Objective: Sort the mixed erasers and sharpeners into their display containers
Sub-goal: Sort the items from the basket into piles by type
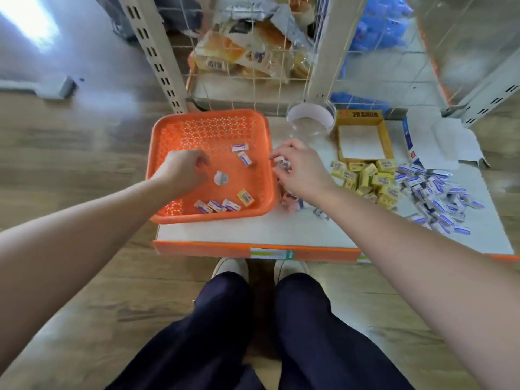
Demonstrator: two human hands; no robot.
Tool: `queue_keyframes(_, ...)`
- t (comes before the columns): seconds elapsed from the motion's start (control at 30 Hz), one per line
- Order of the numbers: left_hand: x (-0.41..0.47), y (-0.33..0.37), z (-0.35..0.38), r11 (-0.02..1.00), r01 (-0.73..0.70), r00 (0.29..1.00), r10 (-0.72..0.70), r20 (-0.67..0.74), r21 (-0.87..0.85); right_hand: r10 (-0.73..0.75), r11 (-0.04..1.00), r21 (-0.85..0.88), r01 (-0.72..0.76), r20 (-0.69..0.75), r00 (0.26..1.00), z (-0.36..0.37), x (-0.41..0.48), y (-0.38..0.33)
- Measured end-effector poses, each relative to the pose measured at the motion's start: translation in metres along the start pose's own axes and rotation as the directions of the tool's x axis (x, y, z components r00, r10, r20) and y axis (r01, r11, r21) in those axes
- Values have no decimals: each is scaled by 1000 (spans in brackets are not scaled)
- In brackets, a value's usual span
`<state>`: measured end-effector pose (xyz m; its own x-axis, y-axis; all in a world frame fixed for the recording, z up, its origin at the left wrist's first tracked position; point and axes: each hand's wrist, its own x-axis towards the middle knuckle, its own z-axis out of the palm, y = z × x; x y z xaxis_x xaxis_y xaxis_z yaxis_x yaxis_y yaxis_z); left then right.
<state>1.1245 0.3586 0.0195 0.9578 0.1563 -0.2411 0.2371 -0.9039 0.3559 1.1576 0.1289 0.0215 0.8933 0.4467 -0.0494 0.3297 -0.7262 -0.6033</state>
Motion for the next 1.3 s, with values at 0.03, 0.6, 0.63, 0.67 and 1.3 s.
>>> queue_keyframes(0.03, 0, -12, 4, 1000, 21, 999, -21, 34, 15, -17, 1000, 9, 17, 29, 999, 9, 5, -7)
queue_keyframes(0.6, 17, -50, 57, 985, -170, 920, 151, 361, 21, 119, 860, -494, 127, 436, 892, 108, 57, -15)
queue_keyframes(0.63, 18, -47, 59, 983, -182, 920, 164, 356, 17, 123, 861, -494, 117, 427, 896, 110, 57, -15)
queue_keyframes(0.67, 20, -45, 61, 981, -195, 919, 175, 352, 21, 127, 862, -495, 110, 420, 899, 111, 57, -14)
queue_keyframes(1.3, 1, -7, -4, 974, -196, 981, 195, -24, -115, 15, 966, -260, -9, 21, 1000, 28, 29, -35)
